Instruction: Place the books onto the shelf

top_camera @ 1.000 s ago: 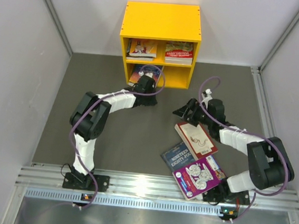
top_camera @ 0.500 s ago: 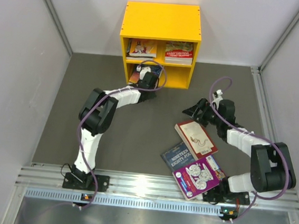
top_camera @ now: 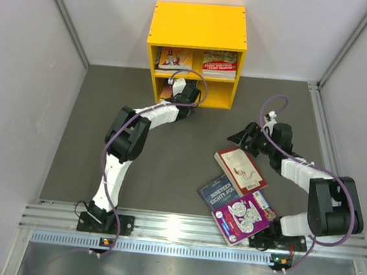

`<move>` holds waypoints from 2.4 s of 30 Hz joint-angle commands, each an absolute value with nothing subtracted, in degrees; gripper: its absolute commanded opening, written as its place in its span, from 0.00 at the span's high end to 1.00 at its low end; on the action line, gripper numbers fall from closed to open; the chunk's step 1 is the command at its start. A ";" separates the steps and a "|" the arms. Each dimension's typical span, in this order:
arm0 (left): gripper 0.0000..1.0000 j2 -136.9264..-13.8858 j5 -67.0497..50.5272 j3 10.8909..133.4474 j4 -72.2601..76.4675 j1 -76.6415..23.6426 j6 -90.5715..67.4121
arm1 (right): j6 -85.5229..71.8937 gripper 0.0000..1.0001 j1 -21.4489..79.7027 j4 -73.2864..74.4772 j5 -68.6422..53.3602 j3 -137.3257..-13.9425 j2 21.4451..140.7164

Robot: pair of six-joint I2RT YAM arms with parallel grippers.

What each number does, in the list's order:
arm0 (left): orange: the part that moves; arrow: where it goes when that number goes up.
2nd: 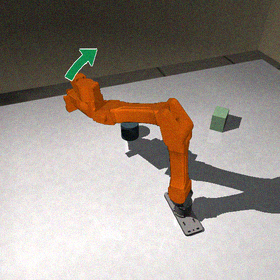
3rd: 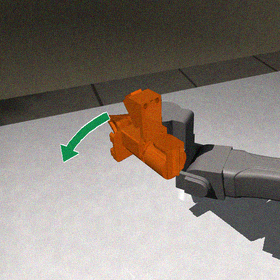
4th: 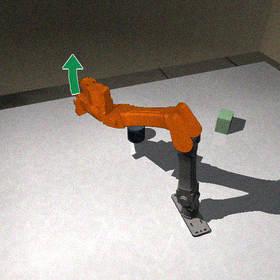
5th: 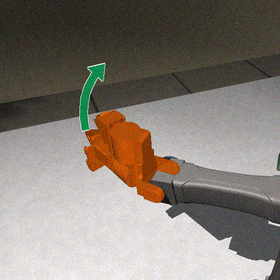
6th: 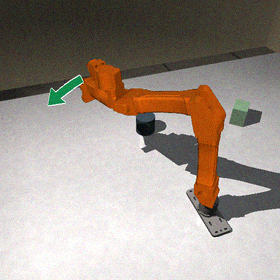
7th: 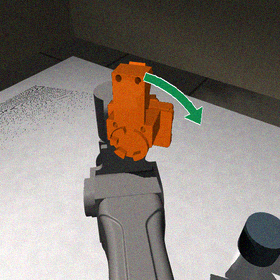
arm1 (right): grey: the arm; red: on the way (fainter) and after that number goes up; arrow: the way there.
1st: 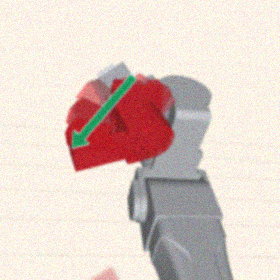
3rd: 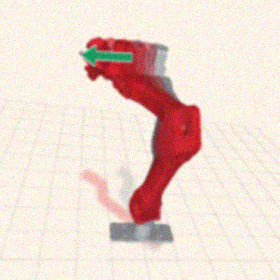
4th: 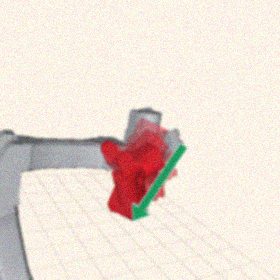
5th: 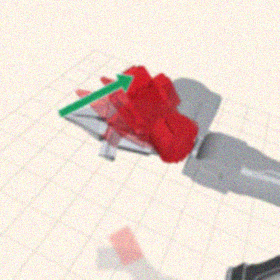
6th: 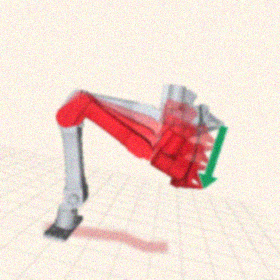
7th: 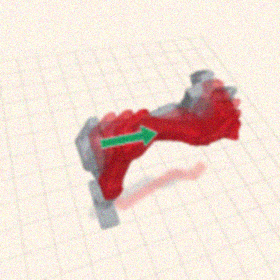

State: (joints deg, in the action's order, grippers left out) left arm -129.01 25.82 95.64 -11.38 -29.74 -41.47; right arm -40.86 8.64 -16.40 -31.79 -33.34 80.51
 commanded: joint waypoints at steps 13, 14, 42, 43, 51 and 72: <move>0.95 -109.90 24.53 81.76 -3.44 -28.39 -43.86 | -33.59 0.19 6.59 -8.02 -28.84 -33.75 68.57; 0.88 -108.30 23.48 79.91 -3.43 -28.56 -43.77 | -32.79 0.18 6.59 -3.73 -27.44 -34.71 67.86; 0.01 -108.62 5.36 59.50 14.41 -56.07 -64.86 | -34.72 0.00 1.14 14.77 -16.26 -36.04 81.56; 0.01 -109.50 5.71 60.02 14.24 -56.68 -65.30 | -34.89 0.00 1.23 14.42 -16.78 -35.69 81.56; 0.60 -113.65 9.57 61.08 16.35 -58.10 -70.66 | -34.81 0.01 1.23 13.01 -18.63 -34.54 82.35; 1.00 -93.60 -4.89 50.01 26.88 -39.47 -65.82 | -39.20 0.00 2.55 5.99 -24.69 -28.65 69.78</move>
